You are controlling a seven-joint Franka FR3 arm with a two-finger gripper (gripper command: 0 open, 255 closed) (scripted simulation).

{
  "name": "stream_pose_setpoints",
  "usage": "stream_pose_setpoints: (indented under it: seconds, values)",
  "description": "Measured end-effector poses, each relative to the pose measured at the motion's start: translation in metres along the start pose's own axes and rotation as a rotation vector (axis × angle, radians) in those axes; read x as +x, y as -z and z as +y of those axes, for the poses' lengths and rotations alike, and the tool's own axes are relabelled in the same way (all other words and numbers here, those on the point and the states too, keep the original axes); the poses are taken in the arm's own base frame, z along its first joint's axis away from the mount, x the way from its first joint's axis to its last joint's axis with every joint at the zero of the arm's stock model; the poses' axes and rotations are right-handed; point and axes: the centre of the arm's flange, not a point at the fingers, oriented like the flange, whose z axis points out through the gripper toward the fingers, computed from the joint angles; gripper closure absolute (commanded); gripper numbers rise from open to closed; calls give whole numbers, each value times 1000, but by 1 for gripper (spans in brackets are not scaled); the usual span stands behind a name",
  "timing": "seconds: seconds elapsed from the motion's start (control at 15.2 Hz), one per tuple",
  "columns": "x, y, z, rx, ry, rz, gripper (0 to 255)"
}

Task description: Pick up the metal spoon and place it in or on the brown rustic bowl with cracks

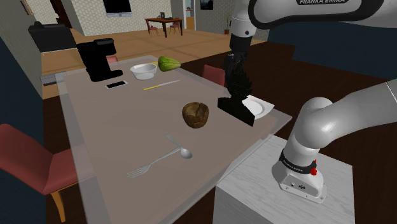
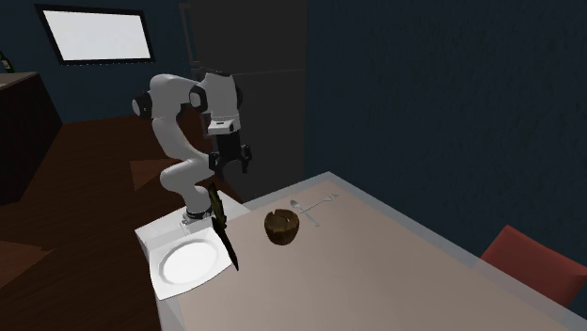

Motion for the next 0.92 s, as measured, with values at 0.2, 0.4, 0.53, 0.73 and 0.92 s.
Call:
stream_pose_setpoints:
  seconds: [0.2,0.4,0.53,0.73,0.92]
  values:
    - [5,-10,-10,10,-6,-13,0]
    - [19,-32,-33,32,-20,-41,0]
    - [28,-51,-50,48,-31,-61,0]
    - [42,-72,-76,73,-47,-91,0]
    - [52,-96,-103,97,-63,-122,0]
